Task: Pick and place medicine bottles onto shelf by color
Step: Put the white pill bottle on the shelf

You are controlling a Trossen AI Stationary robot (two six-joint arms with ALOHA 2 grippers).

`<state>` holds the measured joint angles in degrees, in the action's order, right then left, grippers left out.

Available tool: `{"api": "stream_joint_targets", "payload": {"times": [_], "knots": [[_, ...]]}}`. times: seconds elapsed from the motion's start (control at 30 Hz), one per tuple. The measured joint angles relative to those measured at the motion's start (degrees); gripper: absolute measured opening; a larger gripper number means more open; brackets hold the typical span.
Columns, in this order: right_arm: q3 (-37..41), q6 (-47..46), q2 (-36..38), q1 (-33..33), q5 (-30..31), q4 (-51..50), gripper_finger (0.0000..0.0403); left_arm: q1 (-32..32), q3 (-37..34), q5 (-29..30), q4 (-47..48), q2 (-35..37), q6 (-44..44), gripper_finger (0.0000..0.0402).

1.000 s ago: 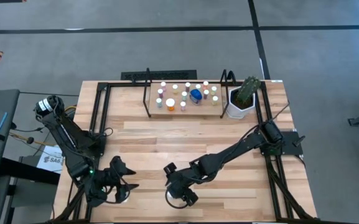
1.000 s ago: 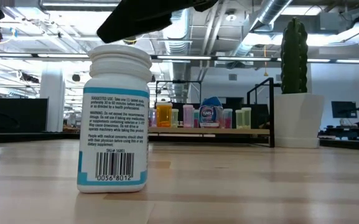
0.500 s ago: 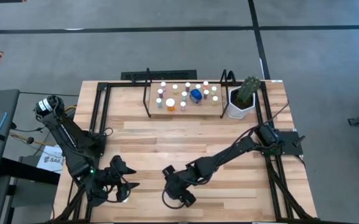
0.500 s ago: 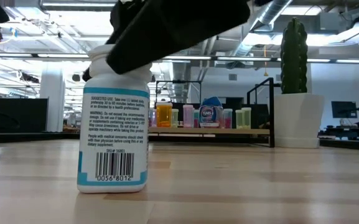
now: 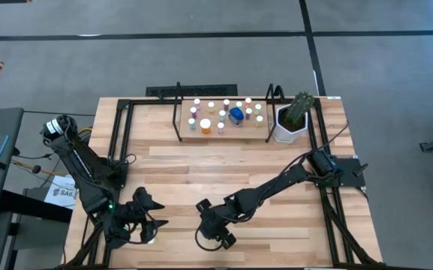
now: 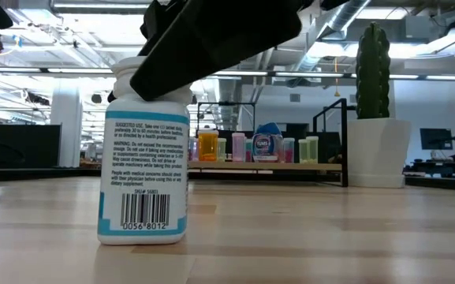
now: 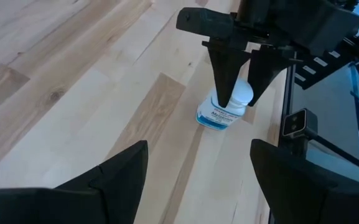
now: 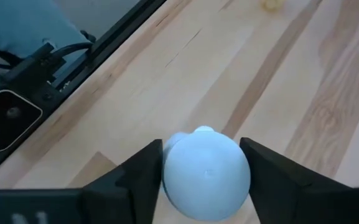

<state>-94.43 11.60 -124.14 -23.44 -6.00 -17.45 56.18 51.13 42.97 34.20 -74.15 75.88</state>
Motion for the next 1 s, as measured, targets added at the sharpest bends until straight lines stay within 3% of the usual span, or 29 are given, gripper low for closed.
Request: {"api": "stream_joint_targets", "payload": {"times": [0.23, 0.47, 0.63, 0.9, 1.0], "knots": [[0.00, -0.37, 0.71, 0.01, -0.02, -2.02, 0.0165, -0.02, 0.00, 0.61, 0.02, 0.00, 0.00, 0.0270], [0.02, -1.67, 7.03, 1.84, -0.44, -10.92, 0.0201, -0.21, 0.00, 1.35, 0.38, 0.00, 0.01, 0.0270], [0.02, 0.47, 12.02, 4.66, -0.42, -17.94, 0.0196, -1.79, 0.00, 1.44, 1.16, 0.00, 0.02, 0.0270], [0.06, 2.31, 18.43, 14.23, -0.58, -32.57, 0.0191, -5.82, 0.00, 1.44, 1.20, 0.00, -1.54, 0.0270], [3.19, 3.64, 21.73, 18.37, -2.09, -31.61, 0.0204, -7.51, 0.00, 1.44, 1.40, 0.00, -2.83, 0.0270]]}}
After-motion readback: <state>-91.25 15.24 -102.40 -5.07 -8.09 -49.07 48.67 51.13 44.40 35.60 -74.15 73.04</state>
